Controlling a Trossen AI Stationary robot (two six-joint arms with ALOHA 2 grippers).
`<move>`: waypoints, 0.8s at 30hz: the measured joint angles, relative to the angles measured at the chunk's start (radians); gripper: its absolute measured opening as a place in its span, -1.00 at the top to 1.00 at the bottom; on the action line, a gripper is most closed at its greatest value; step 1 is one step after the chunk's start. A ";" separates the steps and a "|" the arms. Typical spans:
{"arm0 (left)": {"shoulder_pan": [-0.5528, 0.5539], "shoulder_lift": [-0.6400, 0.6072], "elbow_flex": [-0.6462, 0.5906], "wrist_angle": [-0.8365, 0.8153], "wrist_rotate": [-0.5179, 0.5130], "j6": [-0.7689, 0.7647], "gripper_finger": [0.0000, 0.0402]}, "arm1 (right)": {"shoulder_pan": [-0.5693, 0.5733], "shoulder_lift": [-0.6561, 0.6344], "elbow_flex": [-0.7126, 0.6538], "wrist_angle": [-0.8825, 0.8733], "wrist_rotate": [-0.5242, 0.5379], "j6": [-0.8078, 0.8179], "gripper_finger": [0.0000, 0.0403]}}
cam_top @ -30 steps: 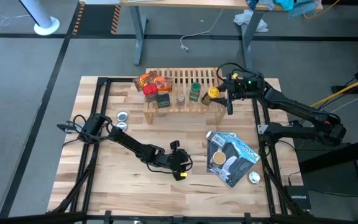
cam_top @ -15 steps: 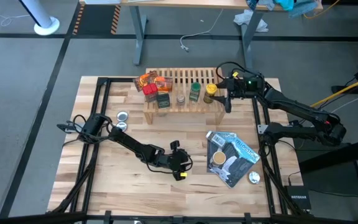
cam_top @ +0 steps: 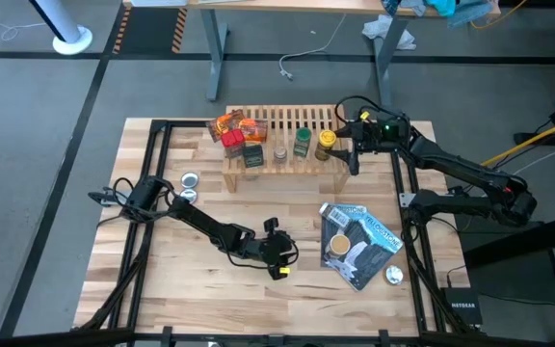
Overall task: Shelf spices
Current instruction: Put the yellow seasoning bottle on the shelf, then put the gold seasoning bottle on the shelf
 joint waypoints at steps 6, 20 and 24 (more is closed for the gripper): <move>0.000 0.000 0.000 0.000 0.000 0.000 0.22 | 0.000 -0.022 0.000 0.000 -0.011 0.026 -0.27; 0.000 0.000 0.000 0.000 0.000 0.000 0.22 | 0.000 -0.191 0.000 -0.003 0.055 0.026 -0.27; 0.000 0.000 0.000 0.000 0.000 0.000 0.22 | 0.000 -0.278 0.000 -0.055 0.087 0.027 -0.27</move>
